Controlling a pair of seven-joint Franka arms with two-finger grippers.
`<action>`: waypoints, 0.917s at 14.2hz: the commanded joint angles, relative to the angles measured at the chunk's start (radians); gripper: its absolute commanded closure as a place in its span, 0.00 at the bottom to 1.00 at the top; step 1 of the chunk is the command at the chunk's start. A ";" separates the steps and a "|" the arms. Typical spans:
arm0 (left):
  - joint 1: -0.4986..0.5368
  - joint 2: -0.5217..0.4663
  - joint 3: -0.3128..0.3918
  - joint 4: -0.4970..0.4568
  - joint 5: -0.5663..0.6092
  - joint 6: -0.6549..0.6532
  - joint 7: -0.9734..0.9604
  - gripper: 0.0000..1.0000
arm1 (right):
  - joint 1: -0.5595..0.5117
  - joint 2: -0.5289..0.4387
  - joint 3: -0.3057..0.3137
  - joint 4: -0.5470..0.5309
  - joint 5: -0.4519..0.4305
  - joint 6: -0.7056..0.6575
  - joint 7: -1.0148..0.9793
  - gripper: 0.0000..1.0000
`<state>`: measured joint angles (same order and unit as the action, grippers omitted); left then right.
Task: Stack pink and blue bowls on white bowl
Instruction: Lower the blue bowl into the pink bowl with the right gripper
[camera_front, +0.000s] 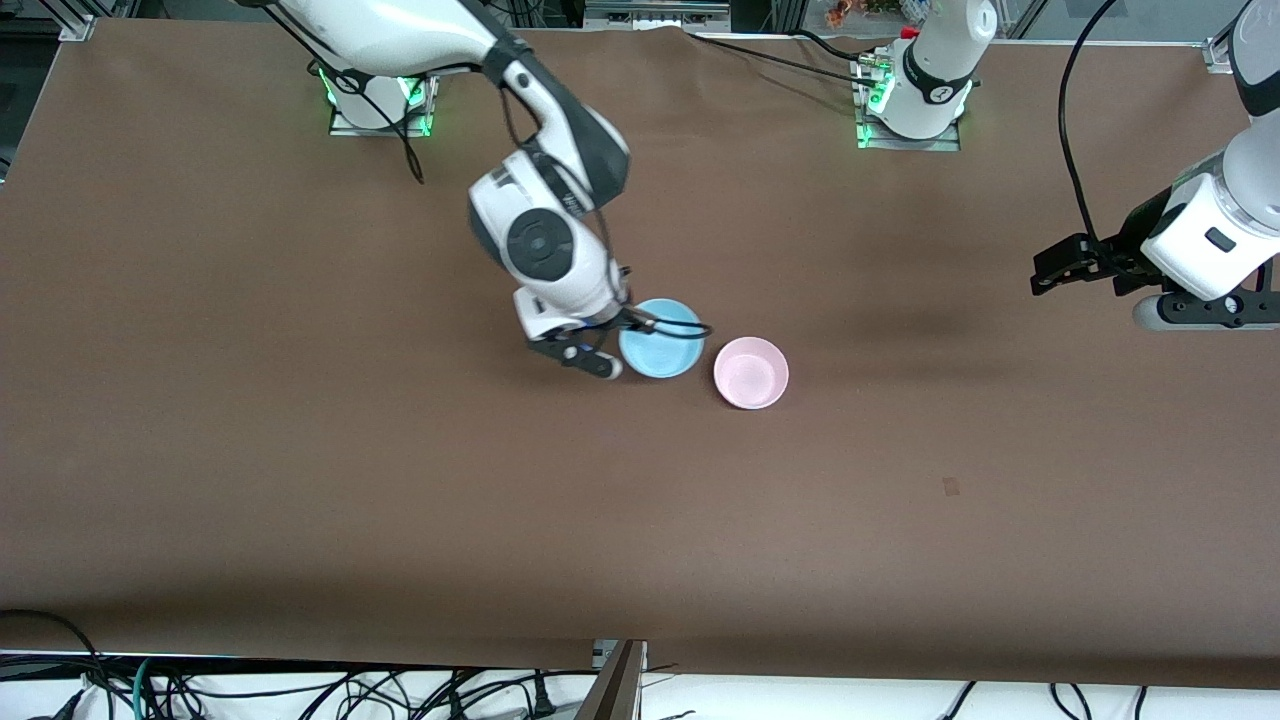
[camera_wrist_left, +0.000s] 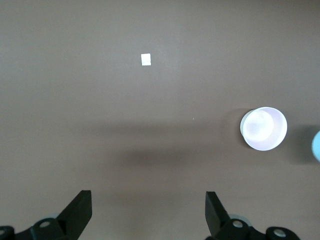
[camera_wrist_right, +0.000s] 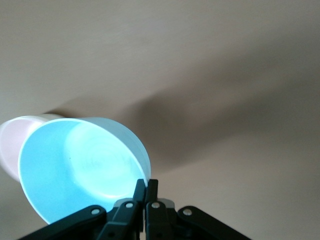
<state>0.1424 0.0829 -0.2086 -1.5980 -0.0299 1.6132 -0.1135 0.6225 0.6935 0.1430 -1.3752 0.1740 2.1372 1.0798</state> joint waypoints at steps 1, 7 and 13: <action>0.019 -0.172 -0.032 -0.206 -0.019 0.074 0.008 0.00 | 0.058 0.067 -0.008 0.051 0.016 0.157 0.107 1.00; 0.055 -0.161 -0.021 -0.186 -0.019 0.063 0.008 0.00 | 0.105 0.187 -0.008 0.163 0.016 0.306 0.209 1.00; 0.056 -0.152 -0.021 -0.172 -0.021 0.054 0.018 0.00 | 0.115 0.273 -0.010 0.234 0.013 0.378 0.212 1.00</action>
<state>0.1897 -0.0611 -0.2263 -1.7649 -0.0316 1.6579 -0.1141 0.7170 0.9251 0.1421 -1.1963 0.1756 2.4852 1.2767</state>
